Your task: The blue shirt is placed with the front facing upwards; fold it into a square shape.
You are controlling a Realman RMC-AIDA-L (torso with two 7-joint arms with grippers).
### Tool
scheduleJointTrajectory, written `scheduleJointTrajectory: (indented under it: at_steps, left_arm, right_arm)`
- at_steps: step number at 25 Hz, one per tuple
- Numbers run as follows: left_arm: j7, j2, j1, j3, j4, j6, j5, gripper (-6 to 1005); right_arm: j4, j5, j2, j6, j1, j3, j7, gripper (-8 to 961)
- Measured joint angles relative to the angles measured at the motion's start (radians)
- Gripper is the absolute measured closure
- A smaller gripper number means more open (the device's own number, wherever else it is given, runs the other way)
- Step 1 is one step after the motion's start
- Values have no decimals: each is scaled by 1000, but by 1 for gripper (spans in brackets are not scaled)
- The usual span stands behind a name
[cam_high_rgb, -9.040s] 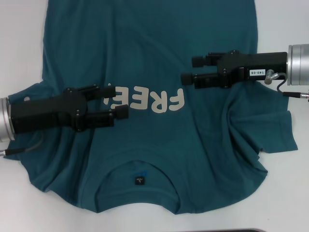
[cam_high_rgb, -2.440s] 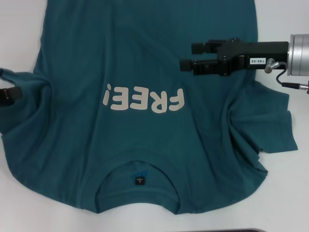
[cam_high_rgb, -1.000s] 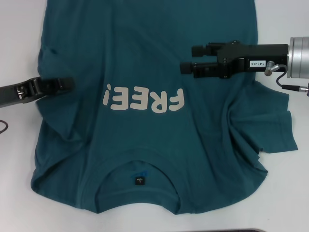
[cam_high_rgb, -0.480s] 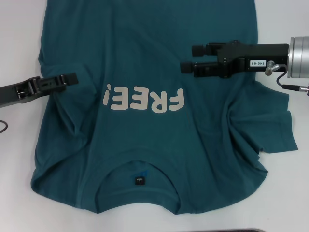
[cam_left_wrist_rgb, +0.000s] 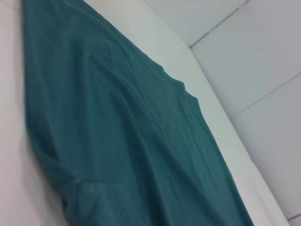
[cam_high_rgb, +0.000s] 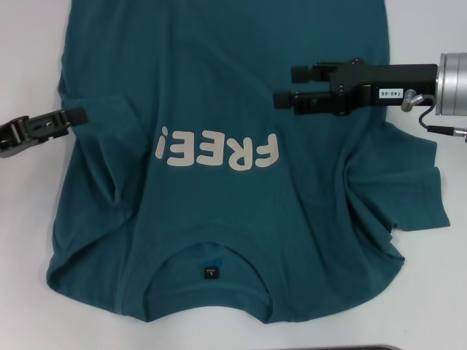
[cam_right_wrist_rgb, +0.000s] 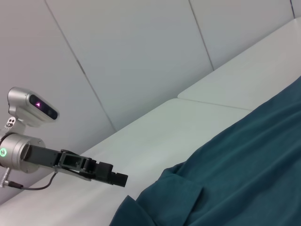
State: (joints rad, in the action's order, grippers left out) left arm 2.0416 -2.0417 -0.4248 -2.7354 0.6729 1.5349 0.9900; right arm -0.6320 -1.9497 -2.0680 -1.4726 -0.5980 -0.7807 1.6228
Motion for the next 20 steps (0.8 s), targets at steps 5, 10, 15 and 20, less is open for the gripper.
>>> scheduleJointTrajectory:
  at_steps: [5, 10, 15, 20]
  left_arm:
    - [-9, 0, 16, 9, -8, -2, -6, 203]
    - [-36, -27, 16, 16, -17, -2, -9, 203]
    - [-56, -59, 7, 66, -20, -4, -9, 202]
    - [-67, -87, -6, 113, -21, 4, -7, 203]
  right_arm:
    - [0, 0, 2, 1, -1, 1, -1, 103]
    - [0, 0, 4, 2, -4, 1, -2, 103]
    - [0, 0, 7, 0, -5, 1, -1, 102]
    - [0, 0, 9, -4, -5, 2, 2, 102]
